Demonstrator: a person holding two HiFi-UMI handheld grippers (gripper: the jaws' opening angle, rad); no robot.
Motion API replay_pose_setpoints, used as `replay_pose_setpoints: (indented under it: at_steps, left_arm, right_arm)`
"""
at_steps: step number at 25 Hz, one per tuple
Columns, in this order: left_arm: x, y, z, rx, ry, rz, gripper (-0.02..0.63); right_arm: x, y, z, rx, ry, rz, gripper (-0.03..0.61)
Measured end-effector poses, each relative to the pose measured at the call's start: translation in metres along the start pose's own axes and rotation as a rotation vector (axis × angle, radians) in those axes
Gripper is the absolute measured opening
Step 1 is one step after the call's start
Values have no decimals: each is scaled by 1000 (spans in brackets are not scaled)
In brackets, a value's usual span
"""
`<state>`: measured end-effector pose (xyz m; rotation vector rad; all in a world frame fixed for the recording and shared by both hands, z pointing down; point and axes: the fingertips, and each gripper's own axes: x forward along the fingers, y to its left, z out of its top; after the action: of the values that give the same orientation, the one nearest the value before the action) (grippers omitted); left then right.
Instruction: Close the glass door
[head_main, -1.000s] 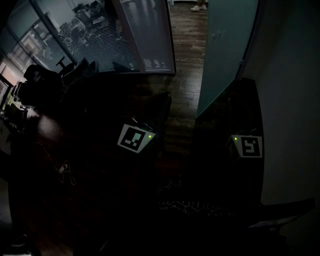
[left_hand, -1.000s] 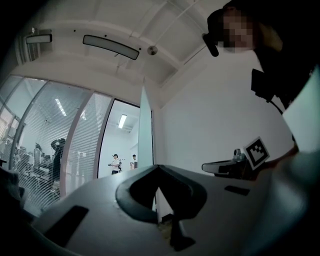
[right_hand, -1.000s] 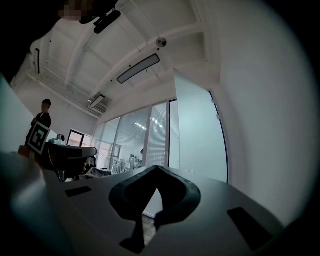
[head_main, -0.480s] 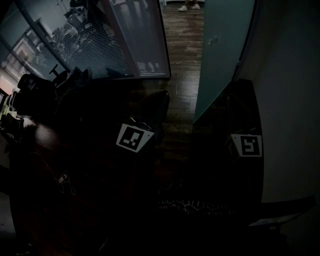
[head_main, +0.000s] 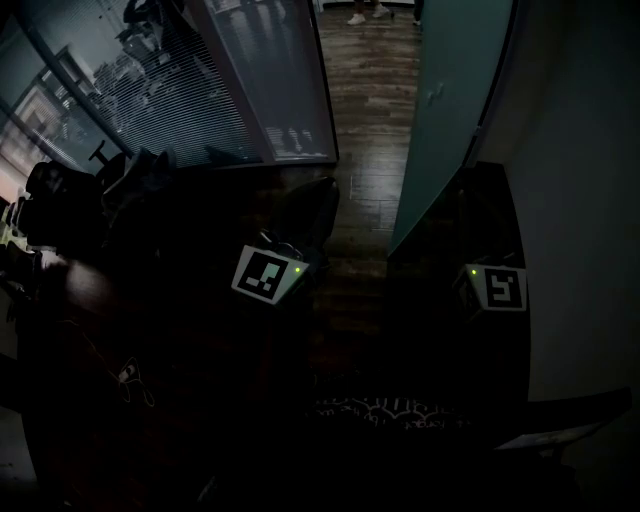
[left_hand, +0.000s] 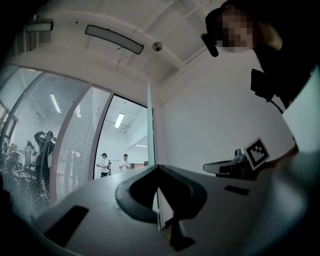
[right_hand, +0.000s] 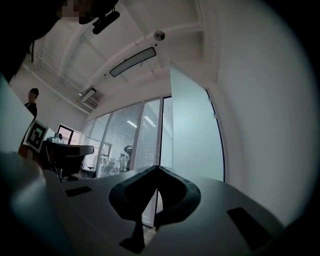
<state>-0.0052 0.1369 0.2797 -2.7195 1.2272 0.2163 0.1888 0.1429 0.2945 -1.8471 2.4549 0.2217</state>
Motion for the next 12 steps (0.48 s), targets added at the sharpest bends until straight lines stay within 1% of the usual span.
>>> replay_pose_setpoints:
  at_steps: [8, 12]
  left_arm:
    - [15, 24, -13, -30, 8, -7, 2]
    - [30, 32, -20, -38, 14, -12, 2]
  right_arm:
    - [24, -4, -7, 6, 9, -24, 3]
    - [40, -12, -9, 4, 14, -26, 3]
